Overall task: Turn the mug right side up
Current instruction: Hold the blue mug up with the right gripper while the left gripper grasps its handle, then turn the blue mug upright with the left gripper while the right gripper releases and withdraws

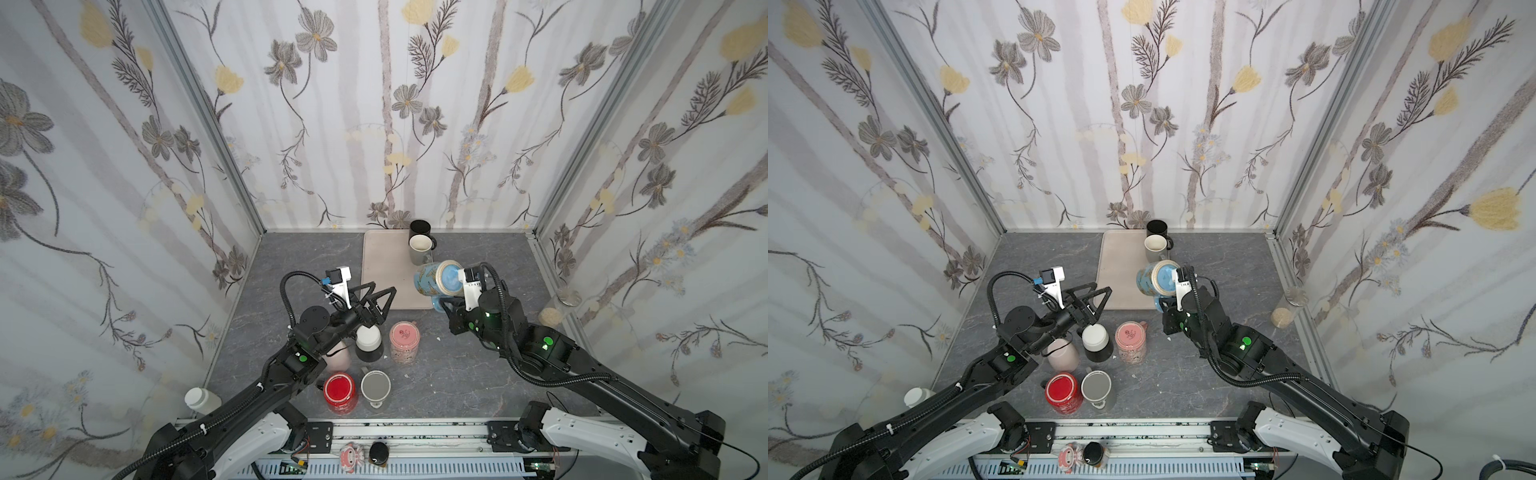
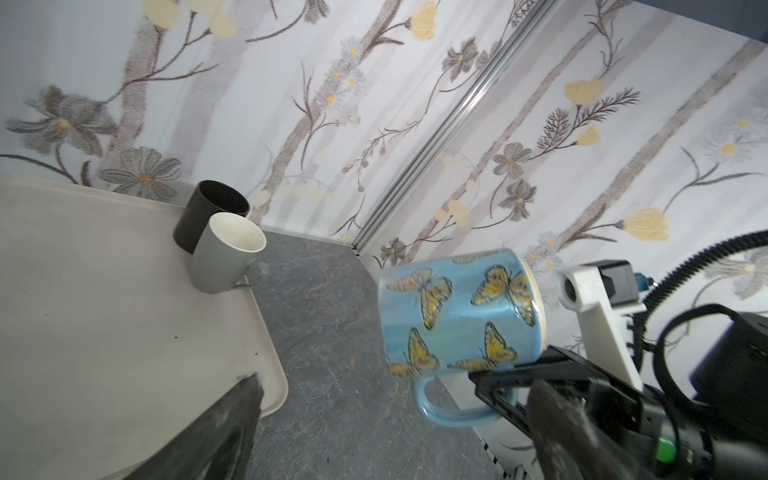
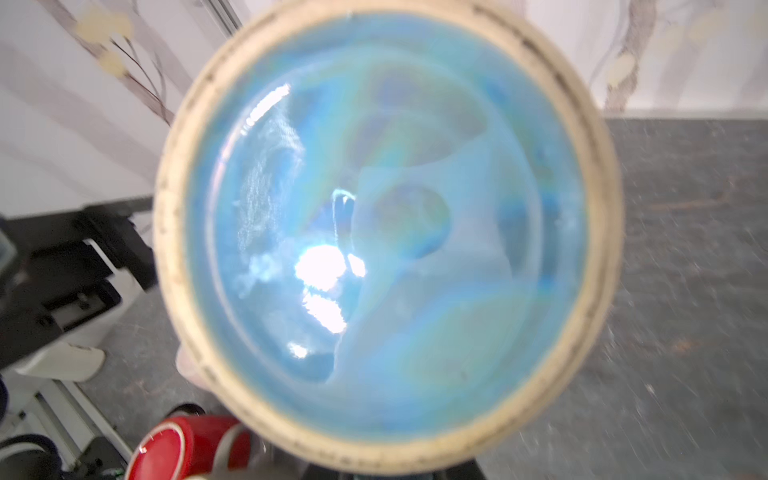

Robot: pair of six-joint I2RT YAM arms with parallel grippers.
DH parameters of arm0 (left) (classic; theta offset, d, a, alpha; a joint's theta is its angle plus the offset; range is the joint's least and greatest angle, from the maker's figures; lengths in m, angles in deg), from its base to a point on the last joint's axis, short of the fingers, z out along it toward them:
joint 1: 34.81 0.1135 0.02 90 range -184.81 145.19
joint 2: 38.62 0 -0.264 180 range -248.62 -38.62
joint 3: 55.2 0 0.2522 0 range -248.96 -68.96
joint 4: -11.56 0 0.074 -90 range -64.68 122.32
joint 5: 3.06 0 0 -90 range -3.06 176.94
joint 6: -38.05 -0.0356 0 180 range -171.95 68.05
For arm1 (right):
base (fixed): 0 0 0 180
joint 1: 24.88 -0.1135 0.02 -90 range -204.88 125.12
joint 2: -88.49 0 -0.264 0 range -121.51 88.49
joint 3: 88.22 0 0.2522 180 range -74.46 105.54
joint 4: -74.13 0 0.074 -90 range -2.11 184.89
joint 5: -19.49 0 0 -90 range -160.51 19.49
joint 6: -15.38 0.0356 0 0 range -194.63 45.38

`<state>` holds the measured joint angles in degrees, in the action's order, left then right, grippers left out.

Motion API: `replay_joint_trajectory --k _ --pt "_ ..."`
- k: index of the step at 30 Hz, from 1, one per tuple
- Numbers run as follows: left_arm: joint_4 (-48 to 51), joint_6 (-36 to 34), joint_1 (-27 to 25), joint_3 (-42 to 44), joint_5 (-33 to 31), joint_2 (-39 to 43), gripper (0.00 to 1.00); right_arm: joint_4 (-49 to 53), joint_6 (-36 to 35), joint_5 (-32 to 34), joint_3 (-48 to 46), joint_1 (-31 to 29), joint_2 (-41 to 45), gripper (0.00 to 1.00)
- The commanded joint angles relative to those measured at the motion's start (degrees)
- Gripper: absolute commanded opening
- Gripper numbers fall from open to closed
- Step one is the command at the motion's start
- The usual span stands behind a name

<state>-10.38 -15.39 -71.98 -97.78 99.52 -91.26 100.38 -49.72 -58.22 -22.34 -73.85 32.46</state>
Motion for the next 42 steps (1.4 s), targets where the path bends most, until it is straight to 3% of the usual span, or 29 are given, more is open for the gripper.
replay_joint_trajectory --k 1,7,11,16,21,27,30,35,42 --pt "-8.4 2.2 0.3 -0.4 7.6 -0.7 1.0 -30.2 -3.0 -8.2 -1.9 1.5 -1.4 0.0" --pt "-19.5 6.1 1.7 0.4 14.9 -4.7 0.99 -48.5 1.2 -18.3 -3.0 4.0 -6.0 0.0" --pt "-26.0 7.8 2.0 0.5 17.4 -6.9 0.93 -56.3 4.4 -23.2 -3.5 4.0 -7.5 0.0" --pt "-33.8 10.1 2.0 0.5 18.9 -8.5 0.78 -61.3 8.4 -27.9 -3.7 3.9 -9.6 0.0" --pt "-34.7 9.5 2.0 -1.0 18.3 -9.7 0.74 -66.0 12.2 -32.4 -5.0 3.8 -11.1 0.0" --pt "-32.9 8.0 2.3 -2.9 17.3 -10.3 0.55 -69.7 15.7 -33.8 -7.8 3.6 -10.6 0.0" --pt "-32.2 7.5 2.5 -2.6 16.2 -10.2 0.55 -71.2 17.1 -33.9 -8.5 3.7 -9.5 0.0" --pt "-31.9 7.0 2.9 -2.6 15.2 -9.9 0.64 -71.7 18.5 -34.6 -11.2 3.7 -9.0 0.0" --pt "-33.9 8.8 2.9 -3.7 16.9 -11.7 0.4 -73.8 21.2 -35.2 -11.5 3.8 -11.8 0.0"
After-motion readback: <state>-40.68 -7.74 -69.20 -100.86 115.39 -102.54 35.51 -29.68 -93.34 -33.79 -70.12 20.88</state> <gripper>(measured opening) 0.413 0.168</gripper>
